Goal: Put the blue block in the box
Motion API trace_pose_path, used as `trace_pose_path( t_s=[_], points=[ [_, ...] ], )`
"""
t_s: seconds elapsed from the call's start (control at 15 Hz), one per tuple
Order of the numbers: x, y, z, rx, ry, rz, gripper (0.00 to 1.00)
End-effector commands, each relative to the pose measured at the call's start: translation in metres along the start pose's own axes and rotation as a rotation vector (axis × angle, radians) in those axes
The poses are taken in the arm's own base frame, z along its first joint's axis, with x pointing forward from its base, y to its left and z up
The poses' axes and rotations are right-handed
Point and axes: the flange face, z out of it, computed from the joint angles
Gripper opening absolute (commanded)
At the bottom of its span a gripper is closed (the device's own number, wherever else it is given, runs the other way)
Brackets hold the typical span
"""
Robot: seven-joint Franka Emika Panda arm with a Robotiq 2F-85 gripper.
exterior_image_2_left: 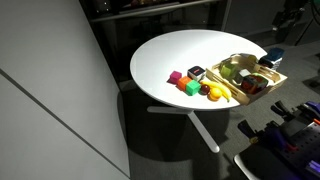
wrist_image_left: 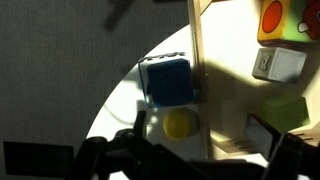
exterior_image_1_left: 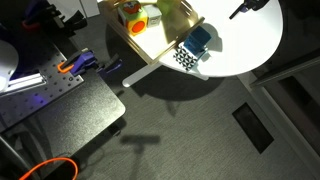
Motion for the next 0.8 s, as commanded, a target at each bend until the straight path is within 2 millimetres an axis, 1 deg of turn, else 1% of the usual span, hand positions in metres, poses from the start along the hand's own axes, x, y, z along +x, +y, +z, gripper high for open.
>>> trace_pose_path(
  t_s=[0.0,0.4,0.73],
  points=[
    [0.002,0.012,0.015,-0.019,-0.022,-0.021,1.0],
    [-0.003,0.024,0.05,-0.051,-0.049,-0.031,1.0],
    [-0.006,0.026,0.074,-0.052,-0.061,-0.035,1.0]
  ],
)
